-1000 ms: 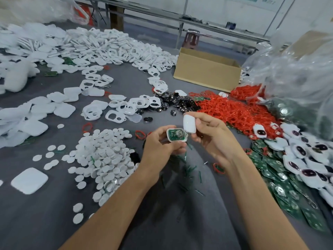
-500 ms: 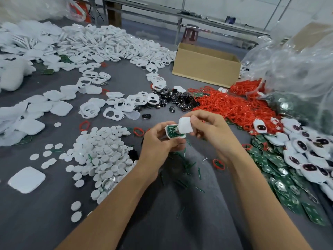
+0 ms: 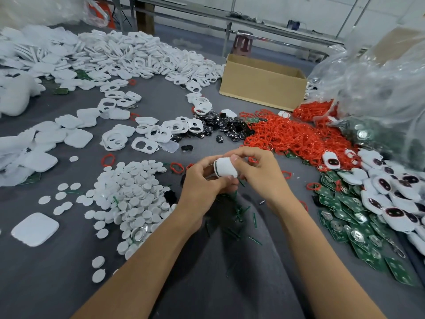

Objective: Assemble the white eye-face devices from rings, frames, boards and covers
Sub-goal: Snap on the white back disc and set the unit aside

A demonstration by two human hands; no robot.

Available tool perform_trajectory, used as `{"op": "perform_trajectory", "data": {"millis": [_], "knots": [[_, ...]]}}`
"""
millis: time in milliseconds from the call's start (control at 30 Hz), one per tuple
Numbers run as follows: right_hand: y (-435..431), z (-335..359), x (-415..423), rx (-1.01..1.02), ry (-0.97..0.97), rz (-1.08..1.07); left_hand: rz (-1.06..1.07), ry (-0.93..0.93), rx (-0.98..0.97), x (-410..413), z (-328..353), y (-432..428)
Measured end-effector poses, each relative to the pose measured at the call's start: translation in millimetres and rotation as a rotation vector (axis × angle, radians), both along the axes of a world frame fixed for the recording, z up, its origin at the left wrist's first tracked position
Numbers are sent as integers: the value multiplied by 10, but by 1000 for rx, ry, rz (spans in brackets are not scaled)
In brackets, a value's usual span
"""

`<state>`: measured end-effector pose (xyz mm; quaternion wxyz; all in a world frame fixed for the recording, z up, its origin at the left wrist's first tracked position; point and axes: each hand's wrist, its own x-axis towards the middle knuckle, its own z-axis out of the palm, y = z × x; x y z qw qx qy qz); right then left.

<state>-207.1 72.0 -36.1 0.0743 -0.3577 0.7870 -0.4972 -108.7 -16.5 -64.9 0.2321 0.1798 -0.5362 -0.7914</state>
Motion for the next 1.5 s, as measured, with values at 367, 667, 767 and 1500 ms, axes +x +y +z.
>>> {"op": "perform_trajectory", "data": {"millis": [367, 667, 767, 1500], "knots": [[16, -12, 41, -58, -119, -17, 31, -11, -15, -22, -18, -7], [126, 62, -32, -110, -454, 68, 36, 24, -71, 2, -37, -8], [123, 68, -37, -156, -584, 86, 21, 45, -52, -1, -32, -3], [-22, -19, 83, -128, -407, -119, 93, -45, -193, -52, -130, -17]]}}
